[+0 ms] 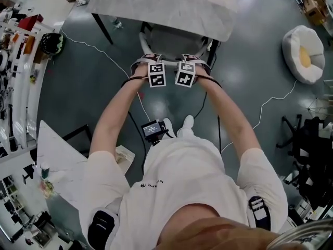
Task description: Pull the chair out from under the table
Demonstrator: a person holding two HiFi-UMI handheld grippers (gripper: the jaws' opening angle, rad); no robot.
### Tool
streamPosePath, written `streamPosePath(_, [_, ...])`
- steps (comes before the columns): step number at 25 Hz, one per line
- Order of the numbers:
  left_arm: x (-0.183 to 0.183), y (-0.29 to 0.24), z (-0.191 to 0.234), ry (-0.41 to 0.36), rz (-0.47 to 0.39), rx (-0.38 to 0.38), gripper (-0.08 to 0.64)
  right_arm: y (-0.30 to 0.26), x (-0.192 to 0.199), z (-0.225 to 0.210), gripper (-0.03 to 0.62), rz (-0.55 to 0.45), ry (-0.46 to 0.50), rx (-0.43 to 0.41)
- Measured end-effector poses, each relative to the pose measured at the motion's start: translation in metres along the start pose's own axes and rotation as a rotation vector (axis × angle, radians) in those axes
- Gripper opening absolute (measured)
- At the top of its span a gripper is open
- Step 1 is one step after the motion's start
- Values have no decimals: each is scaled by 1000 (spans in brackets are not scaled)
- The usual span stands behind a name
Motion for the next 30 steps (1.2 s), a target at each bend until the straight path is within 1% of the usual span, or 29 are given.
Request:
streamPosePath(3, [3,-15,3,-43,-7,-10,261,-18,2,-1,264,-3,39,17])
streamPosePath(5, [8,-25,5,-61,4,-3,262,-29,3,-2,264,0,48,15])
streamPosePath(9, [10,-38,4,-58,17,30,262,-42,13,0,265,26,51,-7])
streamPosePath(18, [28,-57,1,-104,73,60,261,-63,19,1,270,77,59,-50])
streamPosePath(21, [30,-67,0,-113,83,63,261,-70,25,1,270,87,65,-51])
streamPosePath(23, [32,-73,0,-124,86,49,261,-74,31,1,270,104,79,-41])
streamPosePath(25, [38,-76,2,-113,89,18,261,-83,29,3,267,108,83,-29])
streamPosePath(27, [39,-81,3,-113,93,-12,224,-90,31,6,255,114,84,-13])
streamPosePath(30, [39,-93,8,-130,118,-56,210,-98,39,2,250,147,109,31])
Point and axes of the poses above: the fingertips, and each gripper's own axes: y backward along the fingers, z to its left, x out of its underside, the point moved 2 cm from there along y, backward along the fingers, and after that the axes turned 5 degrees about y, right-handed, at the moved point
